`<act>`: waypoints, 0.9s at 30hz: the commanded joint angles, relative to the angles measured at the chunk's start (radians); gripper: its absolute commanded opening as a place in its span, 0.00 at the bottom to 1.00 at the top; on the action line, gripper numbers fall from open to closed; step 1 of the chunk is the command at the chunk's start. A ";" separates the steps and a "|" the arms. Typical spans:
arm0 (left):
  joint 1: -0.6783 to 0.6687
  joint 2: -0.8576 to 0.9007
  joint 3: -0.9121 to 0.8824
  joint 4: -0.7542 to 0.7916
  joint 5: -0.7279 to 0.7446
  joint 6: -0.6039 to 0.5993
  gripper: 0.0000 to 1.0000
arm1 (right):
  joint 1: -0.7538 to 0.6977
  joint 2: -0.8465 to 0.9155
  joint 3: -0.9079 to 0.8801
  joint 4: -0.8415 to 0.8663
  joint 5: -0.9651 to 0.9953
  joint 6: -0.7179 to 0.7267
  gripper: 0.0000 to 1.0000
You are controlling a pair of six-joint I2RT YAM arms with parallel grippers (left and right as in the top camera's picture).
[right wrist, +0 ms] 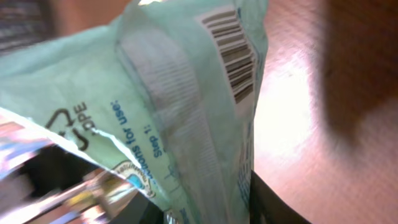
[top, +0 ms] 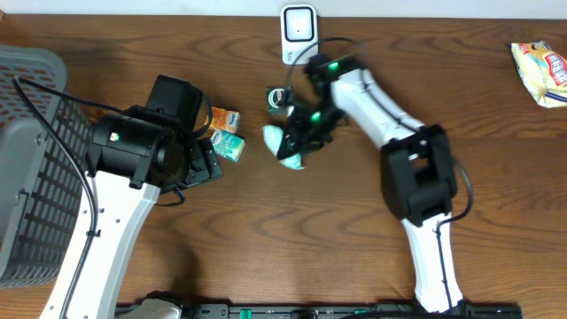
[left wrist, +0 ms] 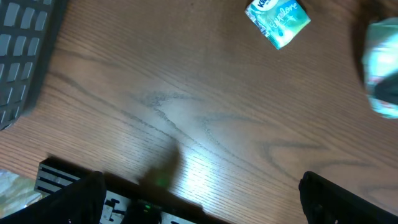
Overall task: Scan the item barcode
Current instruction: 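Carry the mint pack rightward and drop it on the table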
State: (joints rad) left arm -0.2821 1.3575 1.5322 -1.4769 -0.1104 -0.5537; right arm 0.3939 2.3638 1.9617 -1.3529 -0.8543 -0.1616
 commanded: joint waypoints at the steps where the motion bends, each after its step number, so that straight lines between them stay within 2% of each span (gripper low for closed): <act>1: 0.004 -0.005 0.004 -0.003 -0.003 -0.009 0.98 | -0.048 0.011 -0.022 -0.032 -0.270 -0.188 0.29; 12: 0.004 -0.005 0.004 -0.003 -0.003 -0.009 0.98 | -0.183 0.011 -0.350 0.065 -0.408 -0.243 0.29; 14: 0.004 -0.005 0.004 -0.003 -0.003 -0.009 0.97 | -0.216 0.011 -0.378 0.073 -0.400 -0.243 0.34; 15: 0.004 -0.005 0.004 -0.003 -0.003 -0.009 0.98 | -0.232 0.011 -0.385 0.074 -0.385 -0.243 0.39; 17: 0.004 -0.005 0.004 -0.003 -0.003 -0.009 0.98 | -0.273 0.011 -0.386 0.075 -0.296 -0.226 0.44; 22: 0.004 -0.005 0.004 -0.003 -0.003 -0.009 0.98 | -0.351 0.010 -0.386 0.086 -0.031 -0.093 0.49; 27: 0.004 -0.005 0.004 -0.003 -0.003 -0.009 0.97 | -0.395 0.009 -0.378 0.076 0.042 -0.055 0.49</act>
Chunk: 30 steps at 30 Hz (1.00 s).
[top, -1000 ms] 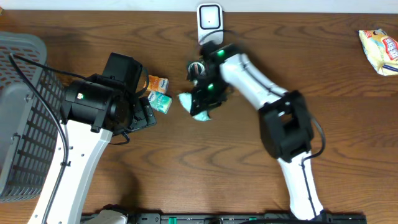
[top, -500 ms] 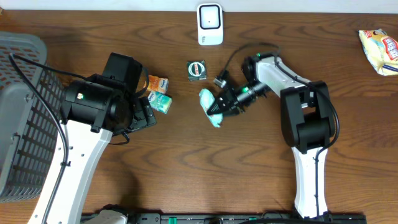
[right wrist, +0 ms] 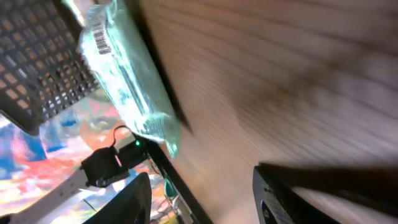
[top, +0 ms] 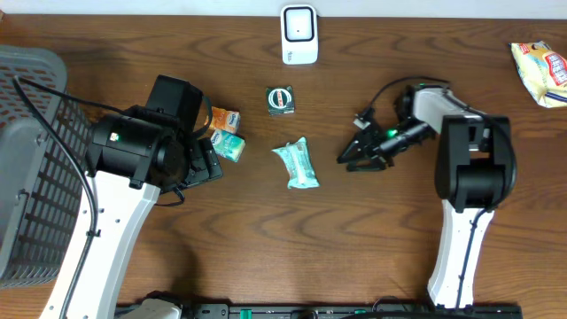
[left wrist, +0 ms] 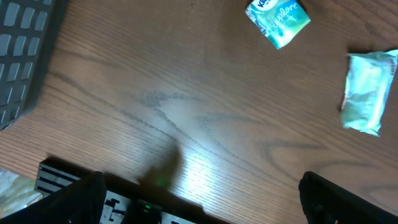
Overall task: Scan the item barcode
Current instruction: 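Carry the mint pack rightward and drop it on the table, then reach the right gripper back down and grasp the mint pack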
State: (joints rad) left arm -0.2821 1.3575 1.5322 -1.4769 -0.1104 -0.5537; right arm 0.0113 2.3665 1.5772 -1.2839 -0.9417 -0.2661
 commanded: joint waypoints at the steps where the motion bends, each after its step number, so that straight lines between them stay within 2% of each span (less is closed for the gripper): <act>1: 0.004 -0.005 0.004 -0.003 -0.003 -0.009 0.98 | -0.014 0.006 0.011 0.004 0.129 0.050 0.49; 10: 0.004 -0.005 0.004 -0.003 -0.003 -0.009 0.97 | 0.042 -0.013 0.018 0.024 0.128 0.049 0.50; 19: 0.004 -0.005 0.004 -0.003 -0.003 -0.009 0.98 | 0.181 -0.012 0.018 0.180 0.128 0.123 0.50; 26: 0.004 -0.005 0.004 -0.003 -0.003 -0.009 0.97 | 0.254 -0.012 0.018 0.262 0.142 0.206 0.45; 30: 0.004 -0.005 0.004 -0.003 -0.003 -0.009 0.98 | 0.304 -0.012 0.018 0.282 0.311 0.298 0.35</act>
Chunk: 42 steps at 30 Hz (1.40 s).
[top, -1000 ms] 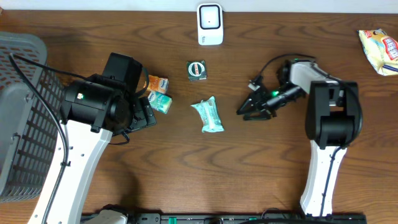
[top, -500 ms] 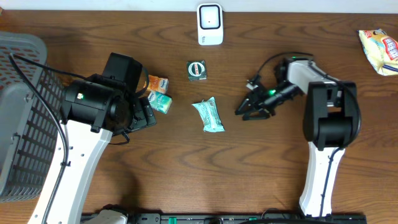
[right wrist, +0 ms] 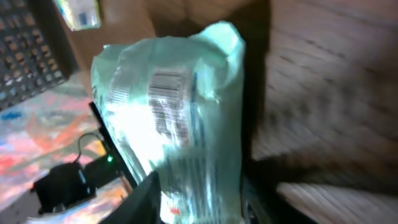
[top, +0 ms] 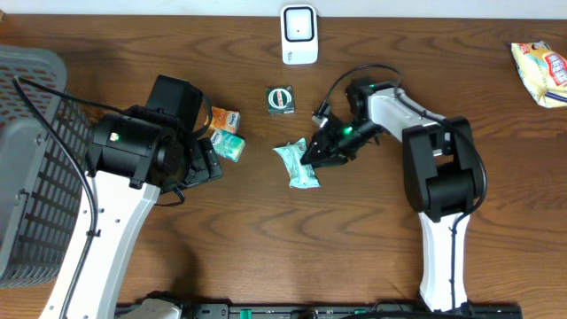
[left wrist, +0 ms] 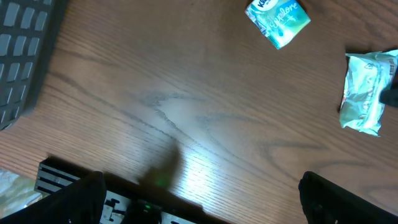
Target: Scan the item barcode
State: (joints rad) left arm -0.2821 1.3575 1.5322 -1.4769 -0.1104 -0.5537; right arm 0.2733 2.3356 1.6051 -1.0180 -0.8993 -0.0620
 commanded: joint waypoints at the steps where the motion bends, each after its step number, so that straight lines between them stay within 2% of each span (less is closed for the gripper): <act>1: 0.004 -0.005 0.004 -0.003 -0.003 -0.009 0.98 | 0.048 0.019 -0.009 0.016 0.288 0.105 0.34; 5: 0.004 -0.005 0.004 -0.003 -0.003 -0.009 0.98 | 0.069 0.015 -0.006 0.017 0.314 0.114 0.34; 8: 0.004 -0.005 0.004 -0.003 -0.003 -0.009 0.98 | 0.071 -0.001 0.000 0.012 0.318 0.114 0.26; 18: 0.004 -0.005 0.004 -0.003 -0.003 -0.009 0.98 | 0.109 -0.163 0.002 0.015 0.483 0.132 0.24; 30: 0.004 -0.005 0.004 -0.003 -0.003 -0.009 0.98 | 0.204 -0.215 0.002 0.013 0.489 0.144 0.23; 42: 0.004 -0.005 0.004 -0.003 -0.003 -0.009 0.97 | 0.340 -0.217 0.003 0.012 0.770 0.283 0.21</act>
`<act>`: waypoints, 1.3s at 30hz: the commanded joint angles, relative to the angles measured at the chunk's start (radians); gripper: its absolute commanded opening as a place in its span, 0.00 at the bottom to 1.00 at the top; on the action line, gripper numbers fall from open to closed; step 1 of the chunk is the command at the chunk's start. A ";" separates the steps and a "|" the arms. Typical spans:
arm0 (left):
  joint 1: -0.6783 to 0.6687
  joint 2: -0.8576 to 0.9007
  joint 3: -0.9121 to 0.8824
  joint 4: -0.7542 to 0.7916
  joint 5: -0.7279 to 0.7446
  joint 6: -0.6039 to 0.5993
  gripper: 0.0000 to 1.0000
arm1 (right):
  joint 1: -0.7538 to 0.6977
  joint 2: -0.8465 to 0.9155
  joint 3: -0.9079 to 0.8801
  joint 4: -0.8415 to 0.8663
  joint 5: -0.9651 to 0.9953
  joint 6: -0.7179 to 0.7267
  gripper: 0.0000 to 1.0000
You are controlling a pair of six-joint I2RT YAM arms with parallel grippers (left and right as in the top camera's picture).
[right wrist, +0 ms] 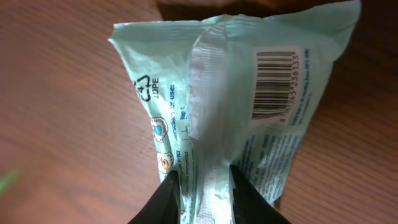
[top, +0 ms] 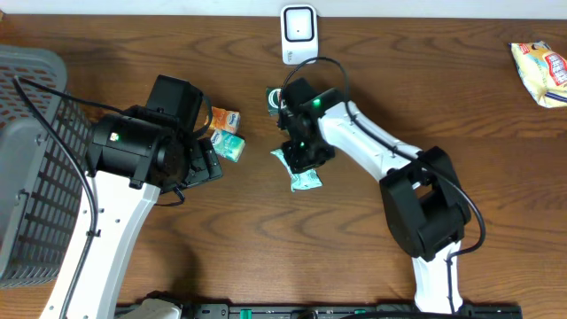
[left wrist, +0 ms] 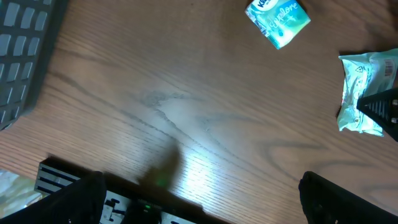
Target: Scan the item barcode
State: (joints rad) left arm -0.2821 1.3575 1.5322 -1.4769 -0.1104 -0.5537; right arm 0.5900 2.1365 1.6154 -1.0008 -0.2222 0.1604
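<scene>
A mint-green wipes packet point(right wrist: 236, 106) lies on the brown table point(top: 354, 248), back side up, its barcode point(right wrist: 273, 87) showing. My right gripper point(right wrist: 200, 182) is shut on the packet's raised middle seam, one finger on each side. Overhead, that gripper point(top: 301, 151) covers the packet's upper part point(top: 306, 179). The white scanner point(top: 299, 34) stands at the far edge, well behind the packet. My left gripper point(left wrist: 199, 199) hangs open over bare wood left of the packet point(left wrist: 360, 93), holding nothing.
A small teal pack point(top: 230, 147) and an orange pack point(top: 225, 117) lie by the left arm. A dark green little box point(top: 280, 99) sits just behind the packet. A grey basket point(top: 27, 159) fills the left edge; a yellow snack bag point(top: 540, 71) lies far right.
My right gripper was at the packet's right edge; now it stands over the packet with its fingers shut on the seam. The packet is slightly shifted. The left arm is unchanged.
First my right gripper held the packet up in front of the scanner area. Then the packet lay on the table and the gripper was off to the right, apart from it. Then the gripper was back at the packet's edge, and now it pinches the seam.
</scene>
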 commanded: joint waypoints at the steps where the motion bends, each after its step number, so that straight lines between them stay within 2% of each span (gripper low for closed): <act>1: 0.004 -0.005 0.004 -0.003 -0.003 -0.009 0.98 | 0.032 -0.018 -0.007 -0.006 0.111 0.065 0.22; 10: 0.004 -0.005 0.004 -0.003 -0.003 -0.009 0.97 | 0.117 -0.014 -0.011 0.013 0.222 0.098 0.19; 19: 0.004 -0.005 0.004 -0.003 -0.003 -0.009 0.98 | 0.164 -0.007 -0.122 0.140 0.224 0.181 0.17; 29: 0.004 -0.005 0.004 -0.003 -0.003 -0.009 0.97 | 0.161 -0.023 -0.051 0.091 0.224 0.179 0.21; 36: 0.004 -0.005 0.004 -0.003 -0.003 -0.009 0.98 | 0.142 -0.024 0.002 0.069 0.224 0.172 0.30; 39: 0.004 -0.005 0.004 -0.003 -0.003 -0.009 0.98 | 0.122 -0.024 0.008 0.068 0.224 0.172 0.31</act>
State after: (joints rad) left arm -0.2821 1.3575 1.5326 -1.4773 -0.1104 -0.5537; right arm 0.7338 2.1120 1.5993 -0.9302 -0.0002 0.3264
